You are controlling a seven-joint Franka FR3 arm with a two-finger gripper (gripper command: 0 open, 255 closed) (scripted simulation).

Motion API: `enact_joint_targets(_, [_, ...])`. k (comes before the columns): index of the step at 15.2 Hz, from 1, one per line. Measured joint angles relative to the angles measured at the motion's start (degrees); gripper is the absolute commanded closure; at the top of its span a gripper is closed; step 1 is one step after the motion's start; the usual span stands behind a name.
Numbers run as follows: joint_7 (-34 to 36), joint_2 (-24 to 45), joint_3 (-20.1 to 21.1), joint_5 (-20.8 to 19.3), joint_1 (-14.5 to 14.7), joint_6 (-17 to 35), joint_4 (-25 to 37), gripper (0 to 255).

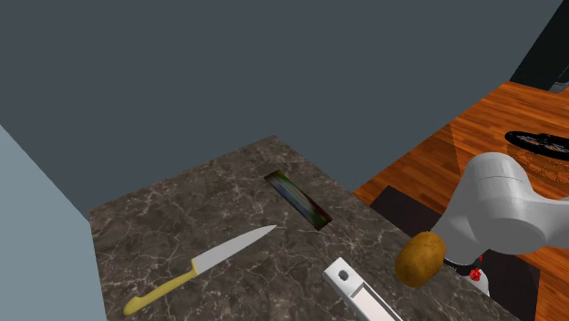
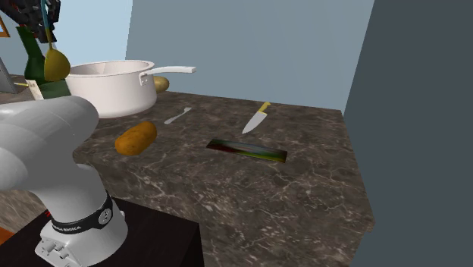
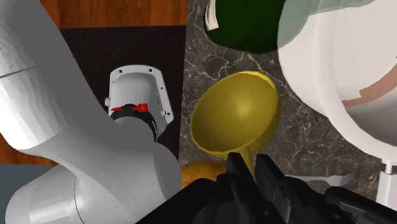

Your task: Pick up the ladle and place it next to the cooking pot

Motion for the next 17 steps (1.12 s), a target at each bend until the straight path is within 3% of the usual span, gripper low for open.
enact_joint_targets(8, [12.9,-2.7,0.7,12.8,-1.5,-10.4,11.1,255])
enact_joint_targets(14, [30.5,0.1,4.8,24.2,2.5,-11.5,19.8,255])
enact_joint_targets(17, [39.7,2.2,7.0,30.9,3.0,-11.5,25.7,255])
